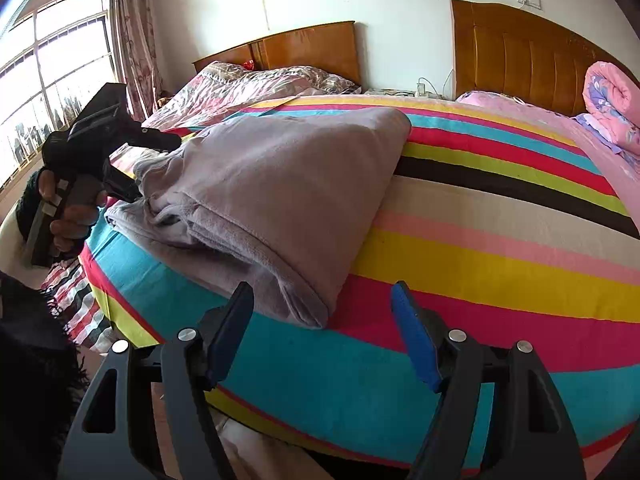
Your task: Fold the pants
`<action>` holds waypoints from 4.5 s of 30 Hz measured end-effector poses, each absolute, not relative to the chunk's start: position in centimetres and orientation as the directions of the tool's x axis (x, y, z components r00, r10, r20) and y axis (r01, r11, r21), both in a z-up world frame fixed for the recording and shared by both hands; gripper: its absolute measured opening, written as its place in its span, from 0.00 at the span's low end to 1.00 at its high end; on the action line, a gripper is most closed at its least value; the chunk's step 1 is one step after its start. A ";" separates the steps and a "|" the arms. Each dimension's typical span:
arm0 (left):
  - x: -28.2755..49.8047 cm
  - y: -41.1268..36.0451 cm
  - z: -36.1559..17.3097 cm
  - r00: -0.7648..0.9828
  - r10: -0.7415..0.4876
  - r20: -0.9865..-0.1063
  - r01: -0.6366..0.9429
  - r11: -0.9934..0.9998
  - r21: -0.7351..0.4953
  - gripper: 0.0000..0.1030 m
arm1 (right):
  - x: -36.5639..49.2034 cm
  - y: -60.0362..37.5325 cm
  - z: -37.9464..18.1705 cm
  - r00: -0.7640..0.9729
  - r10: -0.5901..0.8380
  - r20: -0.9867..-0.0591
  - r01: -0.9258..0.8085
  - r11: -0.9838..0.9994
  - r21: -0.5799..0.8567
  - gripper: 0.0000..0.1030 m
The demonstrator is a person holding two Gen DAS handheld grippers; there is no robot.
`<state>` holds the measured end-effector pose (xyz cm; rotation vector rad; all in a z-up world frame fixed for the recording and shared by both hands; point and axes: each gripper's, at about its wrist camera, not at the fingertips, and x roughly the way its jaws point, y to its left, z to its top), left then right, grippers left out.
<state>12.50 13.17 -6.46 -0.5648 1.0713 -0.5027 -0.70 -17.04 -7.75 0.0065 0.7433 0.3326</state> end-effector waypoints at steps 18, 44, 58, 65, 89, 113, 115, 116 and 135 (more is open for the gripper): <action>7.4 19.7 1.8 0.619 -0.488 -0.615 0.175 0.849 -0.498 0.22 | 1.8 -14.8 -9.5 0.702 0.144 -0.698 -0.201 0.980 -0.001 0.72; 6.2 15.4 2.7 0.774 -0.215 -0.596 0.186 0.976 -0.111 0.82 | 4.1 -15.9 -3.0 0.656 0.514 -0.553 -0.441 0.855 0.272 0.57; 6.6 13.8 -6.1 0.703 -0.108 -0.703 0.167 0.986 0.015 0.91 | 3.3 -10.7 -7.4 0.553 0.506 -0.661 -0.585 0.801 0.124 0.58; 6.2 13.5 -6.3 0.718 -0.103 -0.688 0.168 0.985 0.028 0.91 | 3.3 -11.0 -7.4 0.534 0.524 -0.664 -0.591 0.793 0.150 0.58; 6.4 14.0 -6.6 0.722 -0.126 -0.680 0.189 0.982 0.019 0.97 | 26.3 -12.2 -5.6 0.383 0.596 -0.706 -0.651 0.716 0.251 0.65; 5.9 14.7 -6.6 0.720 -0.149 -0.677 0.213 0.977 0.011 0.98 | 30.0 10.6 -3.6 0.322 0.498 -0.805 -0.765 0.638 0.088 0.84; 5.8 14.7 -6.7 0.725 -0.151 -0.672 0.214 0.977 0.010 0.98 | 30.8 9.9 -2.5 0.301 0.570 -0.765 -0.727 0.657 0.203 0.84; 5.8 14.7 -6.7 0.726 -0.152 -0.670 0.214 0.977 0.011 0.98 | 30.5 9.8 -2.1 0.263 0.624 -0.735 -0.739 0.620 0.262 0.84; 5.5 14.5 -6.9 0.742 -0.113 -0.661 0.186 0.982 0.041 0.99 | 16.0 -4.8 0.5 0.576 0.494 -0.651 -0.539 0.829 0.152 0.88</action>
